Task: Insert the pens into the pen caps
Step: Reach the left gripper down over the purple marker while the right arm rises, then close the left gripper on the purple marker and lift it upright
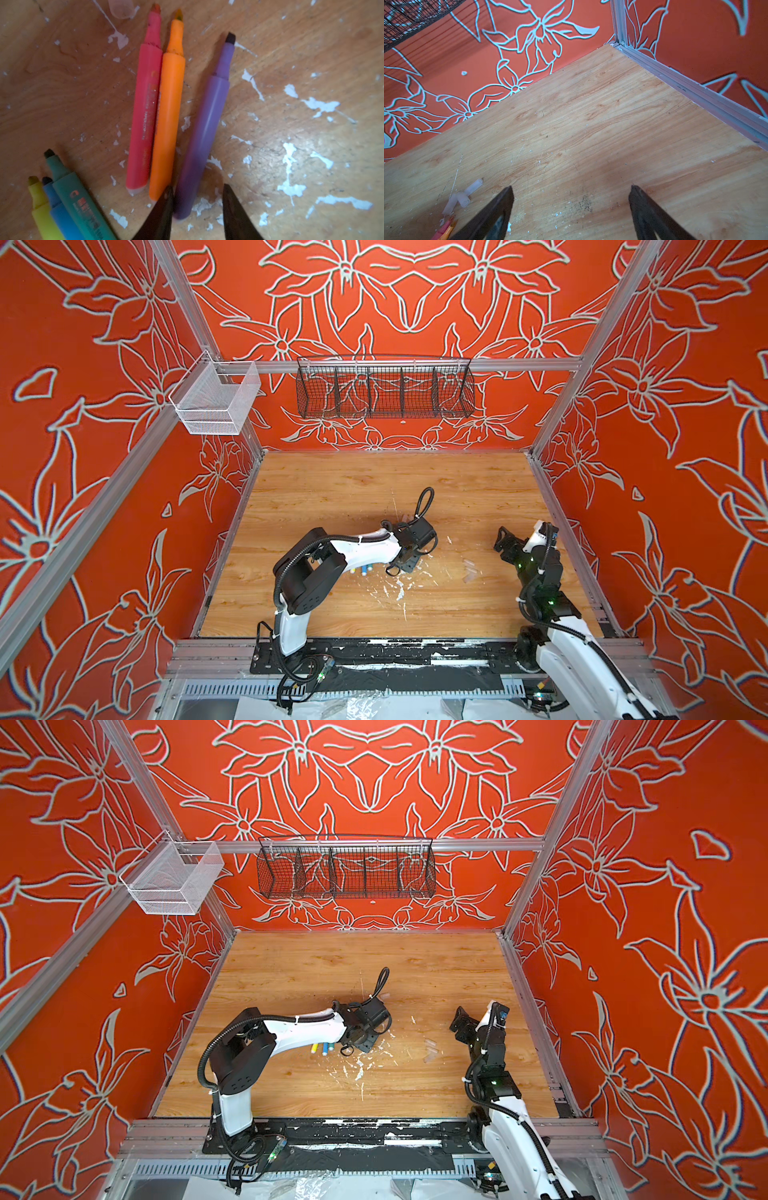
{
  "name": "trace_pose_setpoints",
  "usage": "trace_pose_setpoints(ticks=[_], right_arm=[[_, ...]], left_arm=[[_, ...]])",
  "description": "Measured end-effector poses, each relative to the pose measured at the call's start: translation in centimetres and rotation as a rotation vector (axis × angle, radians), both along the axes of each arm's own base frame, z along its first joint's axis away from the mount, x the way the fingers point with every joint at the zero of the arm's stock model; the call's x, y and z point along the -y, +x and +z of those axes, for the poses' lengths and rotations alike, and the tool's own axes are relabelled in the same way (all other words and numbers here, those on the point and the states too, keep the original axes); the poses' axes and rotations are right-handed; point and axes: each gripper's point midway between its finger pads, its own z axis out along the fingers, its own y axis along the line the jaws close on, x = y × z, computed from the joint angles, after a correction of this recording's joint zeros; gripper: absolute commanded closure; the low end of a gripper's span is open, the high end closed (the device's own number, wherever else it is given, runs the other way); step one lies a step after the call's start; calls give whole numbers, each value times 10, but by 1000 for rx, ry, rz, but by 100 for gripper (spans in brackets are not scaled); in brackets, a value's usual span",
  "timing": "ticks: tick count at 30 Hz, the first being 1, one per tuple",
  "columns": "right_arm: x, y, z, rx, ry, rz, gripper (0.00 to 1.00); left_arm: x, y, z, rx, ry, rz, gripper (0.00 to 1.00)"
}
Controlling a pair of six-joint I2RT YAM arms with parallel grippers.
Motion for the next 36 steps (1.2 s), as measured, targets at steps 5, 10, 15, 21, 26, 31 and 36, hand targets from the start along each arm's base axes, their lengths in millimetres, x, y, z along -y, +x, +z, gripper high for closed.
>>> trace_pose_setpoints(ticks=[5, 10, 15, 21, 26, 31, 36], right_arm=[[0, 0, 0, -1, 0, 0, 12], [0, 0, 0, -1, 0, 0, 12], [0, 0, 0, -1, 0, 0, 11], [0, 0, 0, -1, 0, 0, 11], [0, 0, 0, -1, 0, 0, 12], [0, 0, 1, 6, 2, -1, 12], [1, -1, 5, 18, 7, -7, 10]], left_arm=[[2, 1, -2, -5, 0, 0, 63], [5, 4, -2, -6, 1, 0, 63], [9, 7, -3, -6, -5, 6, 70], [15, 9, -4, -16, -13, 5, 85], [15, 9, -4, -17, -16, 9, 91], [16, 5, -2, -27, -27, -11, 100], [23, 4, 31, 13, -69, -78, 100]])
